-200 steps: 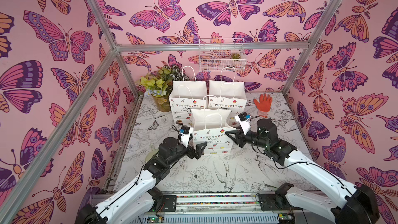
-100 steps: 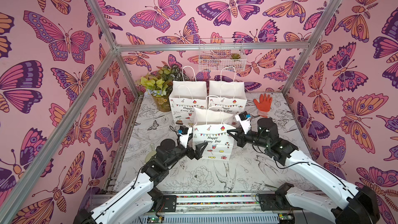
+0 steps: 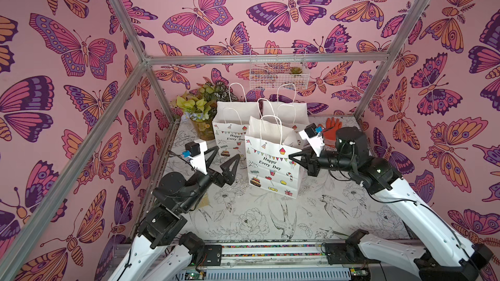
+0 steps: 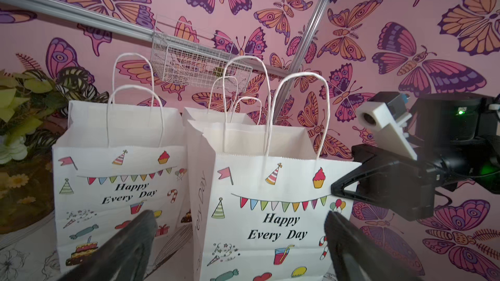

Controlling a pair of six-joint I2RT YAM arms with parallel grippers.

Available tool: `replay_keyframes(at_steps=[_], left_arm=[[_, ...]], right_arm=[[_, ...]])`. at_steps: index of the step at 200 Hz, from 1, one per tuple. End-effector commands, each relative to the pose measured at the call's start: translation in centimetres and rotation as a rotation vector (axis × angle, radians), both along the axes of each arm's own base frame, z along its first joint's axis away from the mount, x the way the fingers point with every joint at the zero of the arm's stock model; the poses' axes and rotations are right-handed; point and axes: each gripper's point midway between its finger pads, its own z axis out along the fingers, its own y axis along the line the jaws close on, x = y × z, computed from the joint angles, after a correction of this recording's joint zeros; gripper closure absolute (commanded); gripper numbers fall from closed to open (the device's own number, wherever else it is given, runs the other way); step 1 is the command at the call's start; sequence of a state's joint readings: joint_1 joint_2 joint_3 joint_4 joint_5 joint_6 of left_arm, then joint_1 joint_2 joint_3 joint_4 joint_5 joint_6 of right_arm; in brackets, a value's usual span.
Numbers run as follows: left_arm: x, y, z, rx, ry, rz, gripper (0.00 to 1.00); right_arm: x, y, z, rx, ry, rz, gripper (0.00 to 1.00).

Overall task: Put away the paper bag
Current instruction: Pick up the paper bag from the center of the board.

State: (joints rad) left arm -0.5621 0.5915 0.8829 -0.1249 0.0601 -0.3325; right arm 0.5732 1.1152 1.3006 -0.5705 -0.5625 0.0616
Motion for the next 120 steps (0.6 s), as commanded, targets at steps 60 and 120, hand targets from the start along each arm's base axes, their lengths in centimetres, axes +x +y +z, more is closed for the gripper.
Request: replay_keyframes(at_steps=[60,120], left_arm=[[-3.9,1.0,-1.8,0.016,-0.013,-0.089,0.01],[-3.3,-1.9,-4.5,-0.036,0.025,-0.253,0.01]], right_arm=[[-5.1,-1.7,4.2,0.079,0.144,0.296,1.00],[-5.7,-2.8,10.4,0.261,0.126,0.445,1.00]])
